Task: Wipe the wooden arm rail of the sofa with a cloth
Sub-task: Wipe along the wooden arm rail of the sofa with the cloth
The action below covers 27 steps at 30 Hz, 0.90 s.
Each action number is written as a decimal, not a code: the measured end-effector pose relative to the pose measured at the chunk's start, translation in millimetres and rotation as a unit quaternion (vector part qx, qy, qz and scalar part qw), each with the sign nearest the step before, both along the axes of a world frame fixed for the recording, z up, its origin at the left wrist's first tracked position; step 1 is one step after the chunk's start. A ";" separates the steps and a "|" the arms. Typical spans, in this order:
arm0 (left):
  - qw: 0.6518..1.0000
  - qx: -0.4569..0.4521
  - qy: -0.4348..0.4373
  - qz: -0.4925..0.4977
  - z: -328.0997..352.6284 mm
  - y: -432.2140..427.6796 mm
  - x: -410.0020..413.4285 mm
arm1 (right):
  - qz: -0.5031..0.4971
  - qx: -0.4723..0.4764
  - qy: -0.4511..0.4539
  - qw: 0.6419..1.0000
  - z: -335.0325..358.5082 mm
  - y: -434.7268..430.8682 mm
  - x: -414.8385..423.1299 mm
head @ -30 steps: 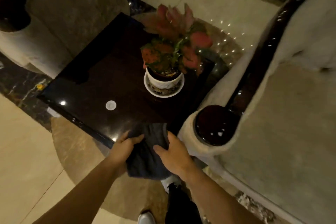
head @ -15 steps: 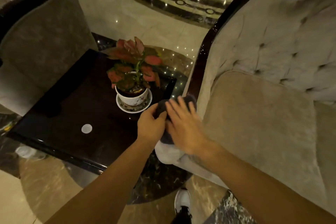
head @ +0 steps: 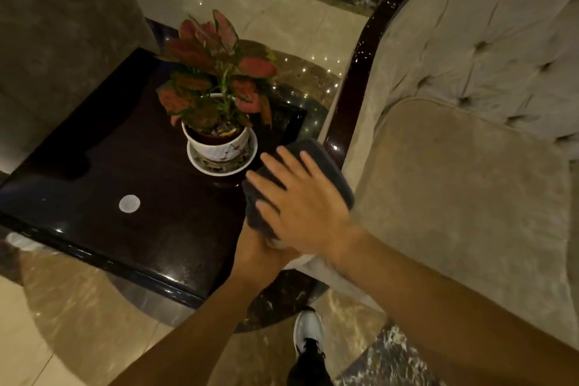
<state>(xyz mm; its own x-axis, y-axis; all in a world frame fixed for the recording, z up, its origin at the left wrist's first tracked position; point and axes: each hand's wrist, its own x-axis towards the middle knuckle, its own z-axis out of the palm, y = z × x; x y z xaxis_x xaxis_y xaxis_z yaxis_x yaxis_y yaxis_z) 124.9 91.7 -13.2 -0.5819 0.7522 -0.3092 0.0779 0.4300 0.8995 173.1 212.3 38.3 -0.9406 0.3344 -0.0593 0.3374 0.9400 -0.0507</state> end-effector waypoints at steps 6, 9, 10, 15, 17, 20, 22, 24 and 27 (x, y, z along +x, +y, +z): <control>0.999 0.013 0.035 -0.009 -2.2 -0.6 -2.9 | -0.172 -0.034 0.039 0.984 -24.0 -40.4 40.4; 0.997 -0.024 0.063 -0.045 -4.9 -1.9 -6.4 | -0.028 0.007 0.041 0.999 -16.5 -25.7 -0.8; 0.999 -0.008 0.044 -0.027 -4.5 -2.8 -10.0 | -0.022 0.023 0.038 0.999 -11.4 -5.1 -8.5; 0.997 0.040 -0.015 -0.066 9.8 -8.9 -24.6 | -0.222 -0.046 0.137 0.964 -29.3 -27.1 42.1; 0.998 0.031 0.005 -0.058 11.1 -10.0 -28.3 | -0.204 -0.054 0.127 0.969 -36.4 -64.0 47.0; 0.998 0.008 0.033 -0.048 10.1 -13.9 -37.3 | -0.085 0.011 0.081 0.993 -25.0 -31.9 18.9; 0.998 0.009 0.010 -0.065 12.0 -17.2 -38.2 | -0.084 0.028 0.064 0.994 -12.0 11.3 9.7; 0.997 0.011 -0.008 -0.071 21.0 -16.9 -40.6 | -0.108 0.038 0.071 0.991 -8.4 38.2 18.7; 0.997 0.022 0.002 -0.067 35.2 -11.4 -44.0 | -0.136 0.028 0.089 0.986 -17.5 19.9 44.8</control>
<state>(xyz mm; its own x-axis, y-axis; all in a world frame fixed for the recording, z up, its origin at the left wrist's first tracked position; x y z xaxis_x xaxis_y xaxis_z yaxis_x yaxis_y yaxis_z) 80.9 80.2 22.1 -0.4758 0.8365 -0.2717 0.1366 0.3755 0.9167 217.9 232.2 20.8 -0.8095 0.5739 0.1241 0.5680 0.8189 -0.0822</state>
